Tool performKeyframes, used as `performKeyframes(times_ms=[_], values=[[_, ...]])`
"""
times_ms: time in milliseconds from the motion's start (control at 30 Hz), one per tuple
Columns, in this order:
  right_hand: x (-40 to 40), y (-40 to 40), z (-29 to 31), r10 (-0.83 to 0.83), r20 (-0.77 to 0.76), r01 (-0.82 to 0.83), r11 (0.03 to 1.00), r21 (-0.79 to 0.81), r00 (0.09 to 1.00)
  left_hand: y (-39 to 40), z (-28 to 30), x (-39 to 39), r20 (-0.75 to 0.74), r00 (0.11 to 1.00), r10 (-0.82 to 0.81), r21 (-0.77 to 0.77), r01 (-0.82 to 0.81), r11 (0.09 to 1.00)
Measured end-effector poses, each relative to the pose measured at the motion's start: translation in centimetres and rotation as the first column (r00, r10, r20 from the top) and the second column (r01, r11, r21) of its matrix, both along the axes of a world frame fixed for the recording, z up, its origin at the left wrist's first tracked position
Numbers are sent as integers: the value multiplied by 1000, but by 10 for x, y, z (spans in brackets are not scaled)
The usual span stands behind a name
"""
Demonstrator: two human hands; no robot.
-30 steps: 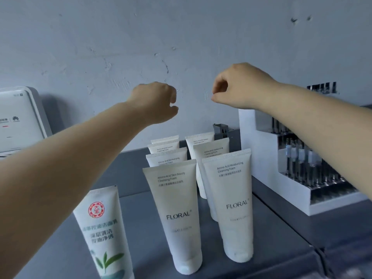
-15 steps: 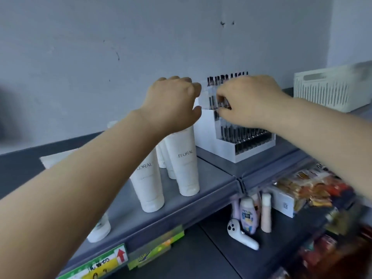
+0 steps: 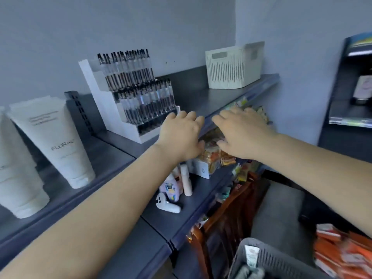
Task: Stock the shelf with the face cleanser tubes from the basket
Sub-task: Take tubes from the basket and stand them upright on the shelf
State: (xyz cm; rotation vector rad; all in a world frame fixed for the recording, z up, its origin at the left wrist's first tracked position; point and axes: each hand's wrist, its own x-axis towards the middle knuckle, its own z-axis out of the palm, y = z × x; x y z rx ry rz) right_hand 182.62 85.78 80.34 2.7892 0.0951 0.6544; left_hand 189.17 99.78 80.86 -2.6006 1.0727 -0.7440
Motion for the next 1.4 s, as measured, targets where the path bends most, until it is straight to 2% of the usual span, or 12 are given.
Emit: performKeyframes(times_ms=[167, 300, 567, 733, 867, 967, 1167, 1300, 1400], values=[[-25, -60, -64, -133, -137, 143, 988, 62, 982, -65, -75, -8, -150, 982, -112, -3, 113, 994], [-43, -95, -127, -203, -296, 248, 961, 125, 934, -99, -140, -12, -287, 946, -151, 71, 178, 981], [-72, -134, -255, -286, -563, 490, 835, 250, 776, -134, -271, -8, -553, 821, -143, 182, 286, 941], [-96, -146, -342, -285, -710, 666, 664, 339, 645, -147, -361, -12, -696, 704, -141, 231, 406, 884], [-120, -155, -416, -246, -806, 786, 492, 375, 539, -165, -428, -19, -785, 612, -100, 282, 496, 822], [-135, -159, -465, -237, -851, 857, 354, 375, 469, -176, -473, -26, -855, 517, -43, 262, 503, 824], [-149, -165, -557, -181, -912, 930, 100, 354, 367, -194, -567, -46, -943, 327, 64, 196, 392, 899], [-153, -166, -614, -180, -920, 929, -66, 363, 347, -204, -627, -59, -969, 210, 133, 190, 279, 941], [-152, -168, -650, -210, -915, 915, -142, 378, 345, -210, -669, -68, -974, 129, 186, 204, 144, 968]])
